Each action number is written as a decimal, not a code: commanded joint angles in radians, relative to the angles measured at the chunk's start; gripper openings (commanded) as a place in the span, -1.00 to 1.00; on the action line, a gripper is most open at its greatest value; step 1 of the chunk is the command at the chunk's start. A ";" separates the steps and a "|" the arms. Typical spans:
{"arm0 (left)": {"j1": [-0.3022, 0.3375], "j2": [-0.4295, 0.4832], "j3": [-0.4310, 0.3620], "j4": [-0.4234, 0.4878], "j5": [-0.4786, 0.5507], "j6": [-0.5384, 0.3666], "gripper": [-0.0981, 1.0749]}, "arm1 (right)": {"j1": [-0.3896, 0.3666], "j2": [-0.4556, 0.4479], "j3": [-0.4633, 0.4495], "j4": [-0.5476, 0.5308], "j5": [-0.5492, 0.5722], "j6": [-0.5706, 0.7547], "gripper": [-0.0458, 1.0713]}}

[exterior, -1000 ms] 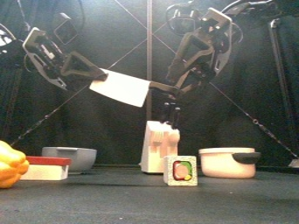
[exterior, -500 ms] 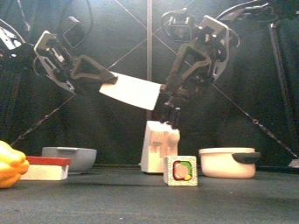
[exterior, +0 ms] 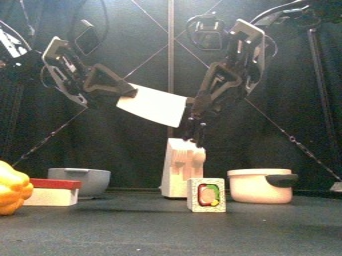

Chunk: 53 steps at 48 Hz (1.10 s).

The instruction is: Grab cleaver with both hands

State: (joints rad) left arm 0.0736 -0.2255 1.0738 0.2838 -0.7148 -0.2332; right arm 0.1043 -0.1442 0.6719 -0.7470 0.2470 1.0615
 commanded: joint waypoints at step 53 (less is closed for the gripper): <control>-0.002 0.117 -0.046 0.097 0.000 -0.002 -0.45 | -0.025 -0.081 0.081 0.008 0.012 0.005 -0.27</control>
State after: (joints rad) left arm 0.0736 -0.1104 1.0262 0.3728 -0.7133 -0.2362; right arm 0.0936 -0.1994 0.7501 -0.7455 0.2454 1.0615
